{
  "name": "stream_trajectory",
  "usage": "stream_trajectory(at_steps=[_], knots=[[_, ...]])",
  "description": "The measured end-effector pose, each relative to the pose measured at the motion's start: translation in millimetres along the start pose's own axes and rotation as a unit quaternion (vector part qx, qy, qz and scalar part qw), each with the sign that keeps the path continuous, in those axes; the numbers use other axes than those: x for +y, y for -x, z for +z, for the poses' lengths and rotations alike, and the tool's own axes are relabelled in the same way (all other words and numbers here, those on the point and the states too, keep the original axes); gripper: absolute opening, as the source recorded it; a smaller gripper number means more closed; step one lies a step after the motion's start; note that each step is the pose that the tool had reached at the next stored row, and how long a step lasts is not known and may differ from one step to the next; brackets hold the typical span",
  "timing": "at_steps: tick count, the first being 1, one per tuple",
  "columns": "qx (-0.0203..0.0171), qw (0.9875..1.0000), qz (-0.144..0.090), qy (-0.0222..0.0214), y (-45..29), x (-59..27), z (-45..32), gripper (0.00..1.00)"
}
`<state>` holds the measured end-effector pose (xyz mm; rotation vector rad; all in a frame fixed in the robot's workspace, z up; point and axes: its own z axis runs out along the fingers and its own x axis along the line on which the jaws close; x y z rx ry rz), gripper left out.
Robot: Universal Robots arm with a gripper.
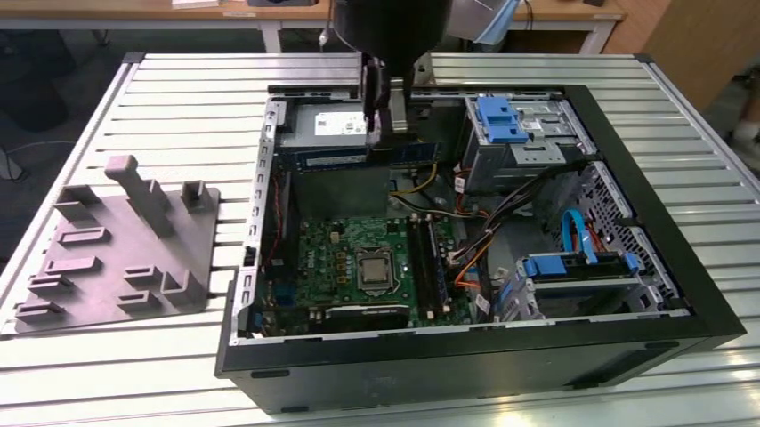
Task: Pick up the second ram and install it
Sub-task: 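Pick up the second ram and move it above second insertion slot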
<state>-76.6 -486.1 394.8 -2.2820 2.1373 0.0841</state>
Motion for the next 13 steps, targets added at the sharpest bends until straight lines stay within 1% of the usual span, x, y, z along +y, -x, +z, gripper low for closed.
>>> stream_trajectory(at_steps=[13], knots=[[0.0000, 1.0000, 0.000, 0.0000, -1.7, -25.9, -0.4, 0.14]])
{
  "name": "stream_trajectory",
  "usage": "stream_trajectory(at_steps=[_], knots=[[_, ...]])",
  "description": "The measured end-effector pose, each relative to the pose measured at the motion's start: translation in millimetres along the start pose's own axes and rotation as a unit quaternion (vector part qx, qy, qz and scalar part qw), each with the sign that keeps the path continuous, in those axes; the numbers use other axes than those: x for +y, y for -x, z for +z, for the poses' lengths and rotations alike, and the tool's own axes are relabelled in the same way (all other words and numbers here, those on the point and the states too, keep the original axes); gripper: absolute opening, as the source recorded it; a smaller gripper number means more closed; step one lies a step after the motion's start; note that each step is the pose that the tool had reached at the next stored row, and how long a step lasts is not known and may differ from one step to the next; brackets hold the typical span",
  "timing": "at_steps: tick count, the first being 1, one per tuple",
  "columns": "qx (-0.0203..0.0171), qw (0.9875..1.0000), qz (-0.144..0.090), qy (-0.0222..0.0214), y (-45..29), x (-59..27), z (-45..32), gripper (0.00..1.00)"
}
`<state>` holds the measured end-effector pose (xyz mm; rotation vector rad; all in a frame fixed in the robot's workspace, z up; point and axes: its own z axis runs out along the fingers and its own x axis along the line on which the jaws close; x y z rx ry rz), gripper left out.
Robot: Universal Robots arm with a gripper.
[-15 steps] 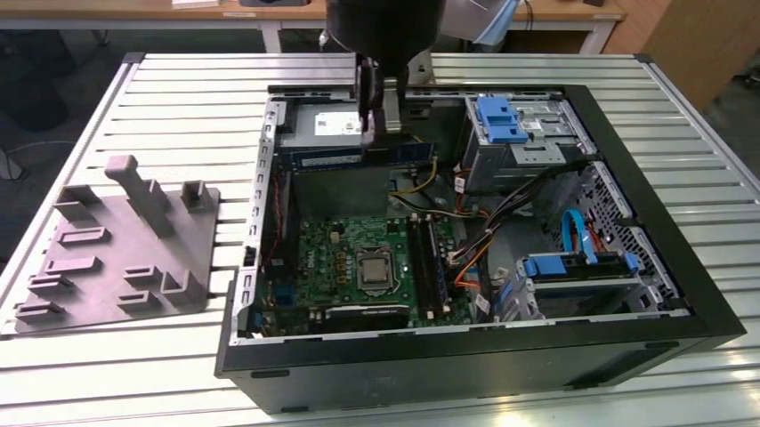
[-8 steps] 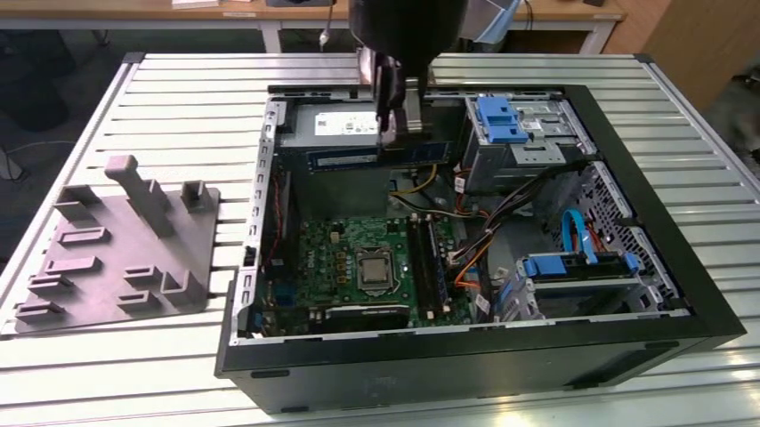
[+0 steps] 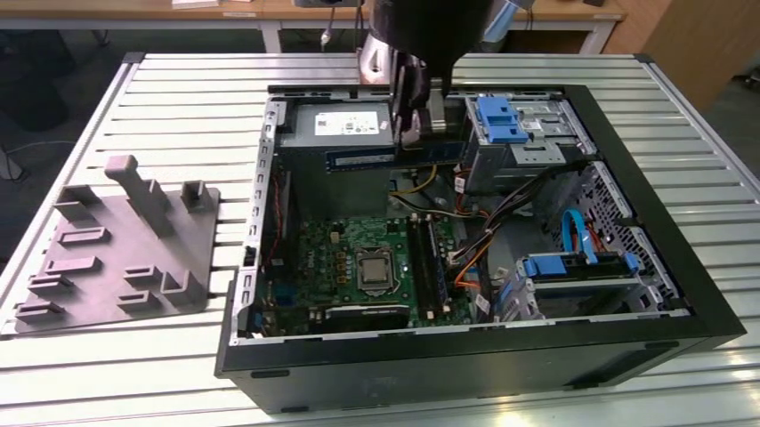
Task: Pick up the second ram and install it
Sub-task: 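Pick up the second ram and move it above second insertion slot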
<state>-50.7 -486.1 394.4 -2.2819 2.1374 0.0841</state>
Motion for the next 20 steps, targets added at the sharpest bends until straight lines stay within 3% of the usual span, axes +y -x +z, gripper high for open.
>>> stream_trajectory(at_steps=[10, 20], knots=[[0.0000, 1.0000, 0.000, 0.0000, -1.3, -19.6, -0.2, 0.14], [0.0000, 1.0000, 0.000, 0.0001, -2.9, -45.0, -0.4, 0.14]])
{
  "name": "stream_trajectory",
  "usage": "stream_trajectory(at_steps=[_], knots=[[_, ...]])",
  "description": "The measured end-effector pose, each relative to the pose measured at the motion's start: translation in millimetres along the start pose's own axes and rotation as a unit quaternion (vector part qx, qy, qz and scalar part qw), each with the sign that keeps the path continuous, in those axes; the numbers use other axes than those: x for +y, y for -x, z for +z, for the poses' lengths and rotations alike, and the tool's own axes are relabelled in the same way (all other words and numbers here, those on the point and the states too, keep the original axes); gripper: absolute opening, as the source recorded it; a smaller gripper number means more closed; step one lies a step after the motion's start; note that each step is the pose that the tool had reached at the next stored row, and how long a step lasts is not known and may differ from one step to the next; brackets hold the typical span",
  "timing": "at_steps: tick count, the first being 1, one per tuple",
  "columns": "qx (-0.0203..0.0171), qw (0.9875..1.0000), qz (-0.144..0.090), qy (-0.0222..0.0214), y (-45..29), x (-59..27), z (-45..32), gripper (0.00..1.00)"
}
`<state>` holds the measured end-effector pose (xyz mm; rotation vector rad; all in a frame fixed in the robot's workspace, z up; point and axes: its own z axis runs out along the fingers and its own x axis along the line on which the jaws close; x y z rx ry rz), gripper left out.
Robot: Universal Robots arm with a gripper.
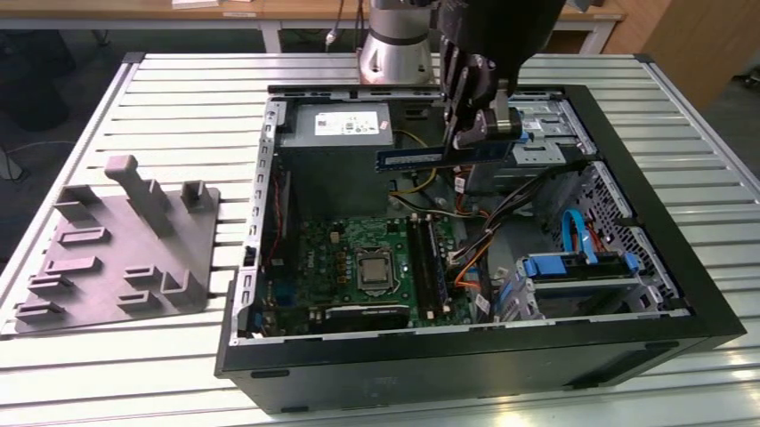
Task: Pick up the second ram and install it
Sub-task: 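Pick up the second ram and move it above second insertion slot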
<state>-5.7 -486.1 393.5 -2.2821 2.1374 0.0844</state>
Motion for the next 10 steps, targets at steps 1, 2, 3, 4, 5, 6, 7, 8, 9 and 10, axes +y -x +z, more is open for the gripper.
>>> stream_trajectory(at_steps=[1, 2, 3, 4, 5, 6, 7, 8, 9, 10], knots=[[0.0000, 1.0000, 0.000, 0.0000, 0.0, -0.3, 0.0, 0.14], [0.0000, 1.0000, 0.000, 0.0000, 0.0, -0.4, 0.0, 0.14], [0.0000, 1.0000, 0.000, 0.0000, 0.0, -0.5, -0.1, 0.14], [0.0000, 1.0000, 0.000, 0.0000, 0.0, -0.7, -0.1, 0.14], [0.0000, 1.0000, 0.000, 0.0000, 0.0, -0.7, 0.0, 0.14], [-0.0001, 1.0000, 0.001, 0.0000, 0.0, -0.4, 0.2, 0.14], [-0.0002, 1.0000, 0.003, -0.0001, 0.0, 0.3, 0.3, 0.14], [-0.0008, 1.0000, 0.006, -0.0003, 0.1, 1.1, 0.6, 0.14], [-0.0015, 1.0000, 0.008, -0.0005, 0.1, 2.0, 0.8, 0.14], [-0.0021, 0.9999, 0.010, -0.0007, 0.2, 3.0, 1.0, 0.14]])
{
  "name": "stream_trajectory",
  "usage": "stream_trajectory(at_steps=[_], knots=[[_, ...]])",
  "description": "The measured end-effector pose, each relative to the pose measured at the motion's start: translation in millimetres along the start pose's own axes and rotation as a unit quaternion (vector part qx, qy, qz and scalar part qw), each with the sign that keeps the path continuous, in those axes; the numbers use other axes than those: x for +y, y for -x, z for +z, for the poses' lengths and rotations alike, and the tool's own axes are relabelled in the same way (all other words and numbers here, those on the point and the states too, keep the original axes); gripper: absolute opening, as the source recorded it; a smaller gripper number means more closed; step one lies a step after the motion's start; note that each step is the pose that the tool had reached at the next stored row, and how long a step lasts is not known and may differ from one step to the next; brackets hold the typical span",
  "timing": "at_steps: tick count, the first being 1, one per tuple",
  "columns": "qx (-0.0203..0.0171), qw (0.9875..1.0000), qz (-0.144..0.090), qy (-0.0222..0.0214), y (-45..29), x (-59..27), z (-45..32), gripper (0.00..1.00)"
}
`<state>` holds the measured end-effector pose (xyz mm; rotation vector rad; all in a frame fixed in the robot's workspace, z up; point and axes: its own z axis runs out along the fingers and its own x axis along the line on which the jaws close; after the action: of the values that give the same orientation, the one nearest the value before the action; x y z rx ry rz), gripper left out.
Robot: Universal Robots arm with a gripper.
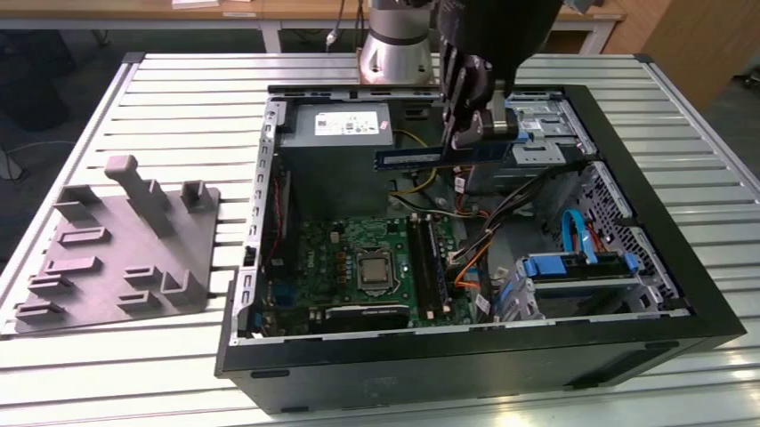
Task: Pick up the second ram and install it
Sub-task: 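Pick up the second ram and move it above second insertion slot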
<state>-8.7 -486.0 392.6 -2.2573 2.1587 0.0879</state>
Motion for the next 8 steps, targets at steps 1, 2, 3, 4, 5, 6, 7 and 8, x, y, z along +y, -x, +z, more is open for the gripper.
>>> stream_trajectory(at_steps=[1, 2, 3, 4, 5, 6, 7, 8], knots=[[-0.0003, 1.0000, 0.002, -0.0001, 0.0, 1.0, 0.2, 0.14], [-0.0004, 1.0000, 0.004, -0.0002, 0.0, 2.2, 0.4, 0.14], [-0.0006, 1.0000, 0.006, -0.0003, 0.0, 3.5, 1.3, 0.14], [-0.0007, 1.0000, 0.007, -0.0004, 0.0, 4.7, 2.6, 0.14], [-0.0006, 1.0000, 0.009, -0.0005, 0.0, 5.6, 4.4, 0.14], [-0.0006, 0.9999, 0.011, -0.0006, -0.1, 6.4, 6.1, 0.14], [-0.0007, 0.9999, 0.013, -0.0007, -0.1, 7.0, 7.9, 0.14], [-0.0008, 0.9999, 0.015, -0.0008, -0.2, 7.7, 9.4, 0.14]])
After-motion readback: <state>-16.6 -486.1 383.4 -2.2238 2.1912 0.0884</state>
